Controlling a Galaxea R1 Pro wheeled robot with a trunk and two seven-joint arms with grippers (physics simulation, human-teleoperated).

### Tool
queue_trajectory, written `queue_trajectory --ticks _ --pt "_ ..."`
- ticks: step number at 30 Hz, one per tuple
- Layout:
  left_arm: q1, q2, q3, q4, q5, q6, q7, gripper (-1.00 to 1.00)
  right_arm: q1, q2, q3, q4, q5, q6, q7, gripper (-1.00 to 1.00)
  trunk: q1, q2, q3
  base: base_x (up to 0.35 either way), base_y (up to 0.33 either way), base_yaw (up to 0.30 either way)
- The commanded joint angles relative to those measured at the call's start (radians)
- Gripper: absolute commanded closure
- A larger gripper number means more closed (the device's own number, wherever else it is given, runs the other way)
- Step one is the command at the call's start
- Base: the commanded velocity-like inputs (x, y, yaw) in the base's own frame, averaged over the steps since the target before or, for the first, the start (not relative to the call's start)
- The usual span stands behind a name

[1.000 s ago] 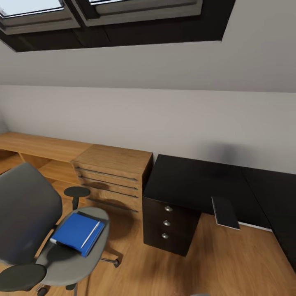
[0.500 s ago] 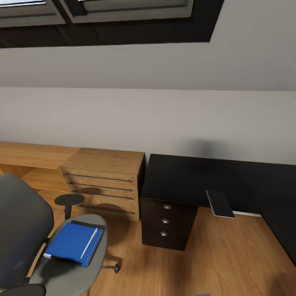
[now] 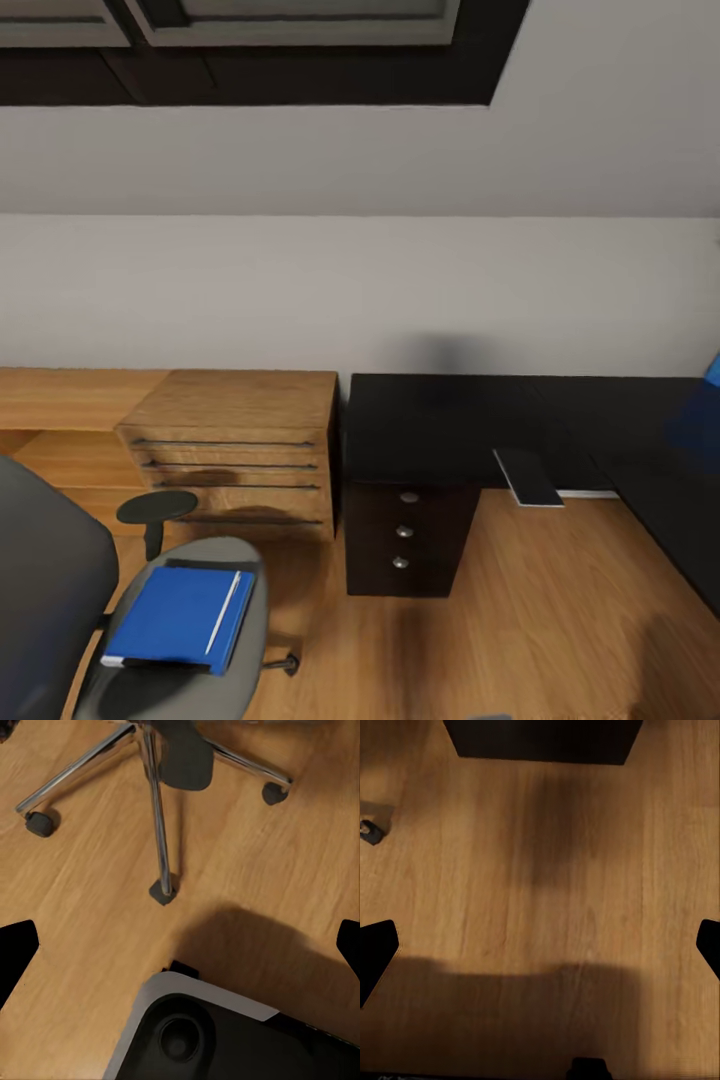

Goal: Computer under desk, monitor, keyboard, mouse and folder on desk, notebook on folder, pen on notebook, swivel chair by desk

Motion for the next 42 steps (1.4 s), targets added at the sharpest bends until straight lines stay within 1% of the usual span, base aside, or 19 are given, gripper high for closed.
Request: queue_trajectory --ticks 1,9,26,32,38,42 --pt "-0.001 0.0 -0.005 0.001 0.011 -0.002 -0.007 -1.0 -0.001 0.001 0.009 0.002 -0.007 -0.003 -0.004 -1.0 0.0 -0.001 -0.001 0.0 0.323 -0.198" --pt "-0.001 0.0 -0.005 0.001 0.011 -0.003 -0.008 -1.0 -0.001 0.001 0.009 0.002 -0.007 -0.003 -0.004 -1.0 0.0 -0.001 -0.004 -0.059 0.315 -0.152" --pt "-0.001 0.0 -0.005 0.001 0.011 -0.002 -0.008 -1.0 -0.001 0.001 0.01 0.001 -0.007 -0.002 -0.005 -1.0 0.0 -0.001 -0.007 -0.223 0.244 -0.018" --pt "-0.001 0.0 -0.005 0.001 0.012 -0.003 -0.007 -1.0 -0.001 0.001 0.008 0.003 -0.007 -0.002 -0.004 -1.0 0.0 -0.001 -0.007 -0.097 0.097 -0.001" --pt "-0.001 0.0 -0.004 0.001 0.012 -0.003 -0.007 -1.0 -0.001 0.001 0.009 0.003 -0.007 -0.002 -0.004 -1.0 0.0 -0.001 -0.007 -0.021 0.029 0.0" --pt "-0.001 0.0 -0.004 0.001 0.012 -0.003 -0.007 -1.0 -0.001 0.001 0.009 0.003 -0.007 -0.002 -0.004 -1.0 0.0 -0.001 -0.007 -0.006 0.146 0.0"
